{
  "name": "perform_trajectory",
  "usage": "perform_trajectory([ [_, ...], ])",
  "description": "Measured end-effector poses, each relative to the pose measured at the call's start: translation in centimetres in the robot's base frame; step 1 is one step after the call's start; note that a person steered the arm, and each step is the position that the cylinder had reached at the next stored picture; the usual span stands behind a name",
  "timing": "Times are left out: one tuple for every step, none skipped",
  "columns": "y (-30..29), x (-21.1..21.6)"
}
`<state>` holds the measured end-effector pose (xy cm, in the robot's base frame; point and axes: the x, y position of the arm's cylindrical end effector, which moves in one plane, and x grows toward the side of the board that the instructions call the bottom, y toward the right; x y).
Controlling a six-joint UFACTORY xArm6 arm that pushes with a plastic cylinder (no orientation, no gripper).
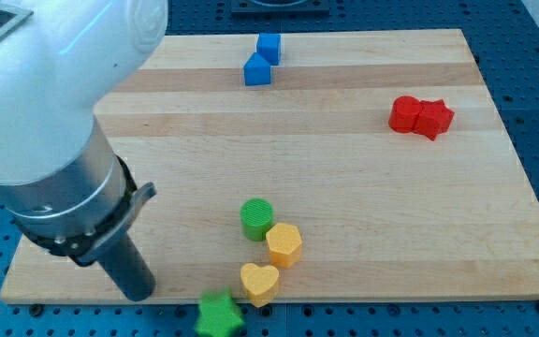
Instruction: Push the heart diagonally to the bottom left of the red star
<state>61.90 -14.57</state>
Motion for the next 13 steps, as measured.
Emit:
perform_trajectory([
  [0.0,0.0],
  [1.7,0.0],
  [3.1,0.0],
  [10.7,0.0],
  [21.5,-0.2],
  [18.0,-0.3],
  [19.5,-3.7],
  [21.0,-6.4],
  [30.9,-5.9],
  [33.2,-0.1],
  [31.9,0.0],
  [27.6,0.0],
  [21.2,0.0],
])
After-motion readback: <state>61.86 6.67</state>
